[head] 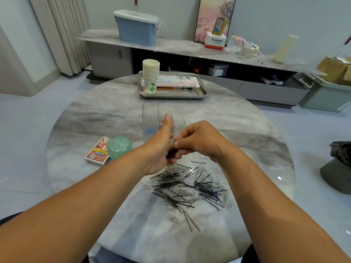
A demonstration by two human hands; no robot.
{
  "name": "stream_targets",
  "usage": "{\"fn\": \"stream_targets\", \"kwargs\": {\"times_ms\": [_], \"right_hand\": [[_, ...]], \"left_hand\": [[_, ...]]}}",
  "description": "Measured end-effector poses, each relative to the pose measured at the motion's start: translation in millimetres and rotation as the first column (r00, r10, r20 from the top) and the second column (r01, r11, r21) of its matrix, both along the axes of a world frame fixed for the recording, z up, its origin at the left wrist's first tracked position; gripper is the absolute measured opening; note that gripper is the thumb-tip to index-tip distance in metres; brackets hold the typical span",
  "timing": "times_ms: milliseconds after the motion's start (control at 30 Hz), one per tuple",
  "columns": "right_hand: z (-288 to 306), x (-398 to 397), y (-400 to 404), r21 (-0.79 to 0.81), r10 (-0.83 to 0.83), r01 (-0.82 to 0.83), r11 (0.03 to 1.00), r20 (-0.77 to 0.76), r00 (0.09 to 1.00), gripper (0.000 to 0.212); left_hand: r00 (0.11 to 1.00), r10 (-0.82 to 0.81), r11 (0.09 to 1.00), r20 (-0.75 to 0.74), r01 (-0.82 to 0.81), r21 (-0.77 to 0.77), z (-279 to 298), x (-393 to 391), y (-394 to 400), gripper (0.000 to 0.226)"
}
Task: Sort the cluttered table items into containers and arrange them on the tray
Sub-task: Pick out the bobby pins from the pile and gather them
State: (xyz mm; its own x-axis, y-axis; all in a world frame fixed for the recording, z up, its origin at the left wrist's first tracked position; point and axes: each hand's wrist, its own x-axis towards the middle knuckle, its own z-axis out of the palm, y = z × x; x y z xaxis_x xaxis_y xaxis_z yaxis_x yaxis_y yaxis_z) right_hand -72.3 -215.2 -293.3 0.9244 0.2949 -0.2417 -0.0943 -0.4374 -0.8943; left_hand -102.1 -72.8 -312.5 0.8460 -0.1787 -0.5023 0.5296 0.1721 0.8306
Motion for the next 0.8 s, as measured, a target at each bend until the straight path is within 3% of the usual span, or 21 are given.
{"fn": "stream_targets", "kwargs": {"times_ms": [100, 200, 300, 367, 433, 533, 667, 733, 800], "right_hand": [[13.7, 13.1, -9.9, 0.115, -0.152, 0.149, 0.982, 0.020, 0.988, 0.010], [14.8, 30.9, -18.1, 0.223, -0.411, 0.373, 0.901, 0.157, 0.898, 0.009], [1.2, 45.7, -12.2, 0.149, -0.491, 0.469, 0.870, 0.340, 0.802, 0.012], [-11.7, 51.6, -1.9, 0.069, -0.444, 0.461, 0.885, 0.428, 0.787, 0.016], [-24.3, 56.3, 10.2, -0.035, -0.359, 0.423, 0.906, 0.470, 0.807, 0.009], [-35.6, 57.3, 20.2, -0.236, -0.175, 0.317, 0.919, 0.478, 0.861, 0.009], [-33.2, 48.3, 20.0, -0.329, -0.059, 0.239, 0.913, 0.475, 0.878, 0.024], [-23.8, 44.9, 15.6, -0.301, -0.099, 0.273, 0.914, 0.487, 0.868, 0.020], [-15.2, 42.7, 8.4, -0.324, -0.107, 0.278, 0.904, 0.459, 0.882, 0.011]], "left_hand": [[0.993, 0.080, 0.986, -0.090, -0.091, -0.136, 5.0, 4.6, 6.2, 0.091], [0.994, 0.069, 0.997, -0.084, -0.066, 0.038, 3.2, 2.5, 5.8, 0.075], [0.999, -0.033, 0.962, 0.004, 0.031, 0.271, 0.1, -4.3, 6.4, 0.045], [0.979, -0.186, 0.833, 0.080, 0.114, 0.541, -6.0, -5.5, 12.9, 0.032], [0.937, -0.343, 0.598, 0.075, 0.156, 0.786, -11.4, -4.2, 21.9, 0.033], [0.885, -0.464, 0.341, -0.039, 0.219, 0.914, -18.1, -6.0, 30.3, 0.036], [0.836, -0.531, 0.203, -0.139, 0.284, 0.937, -24.8, -8.7, 34.0, 0.029], [0.816, -0.556, 0.164, -0.160, 0.296, 0.941, -25.4, -10.3, 33.5, 0.030], [0.789, -0.587, 0.120, -0.182, 0.308, 0.944, -28.0, -12.5, 31.7, 0.045]]}}
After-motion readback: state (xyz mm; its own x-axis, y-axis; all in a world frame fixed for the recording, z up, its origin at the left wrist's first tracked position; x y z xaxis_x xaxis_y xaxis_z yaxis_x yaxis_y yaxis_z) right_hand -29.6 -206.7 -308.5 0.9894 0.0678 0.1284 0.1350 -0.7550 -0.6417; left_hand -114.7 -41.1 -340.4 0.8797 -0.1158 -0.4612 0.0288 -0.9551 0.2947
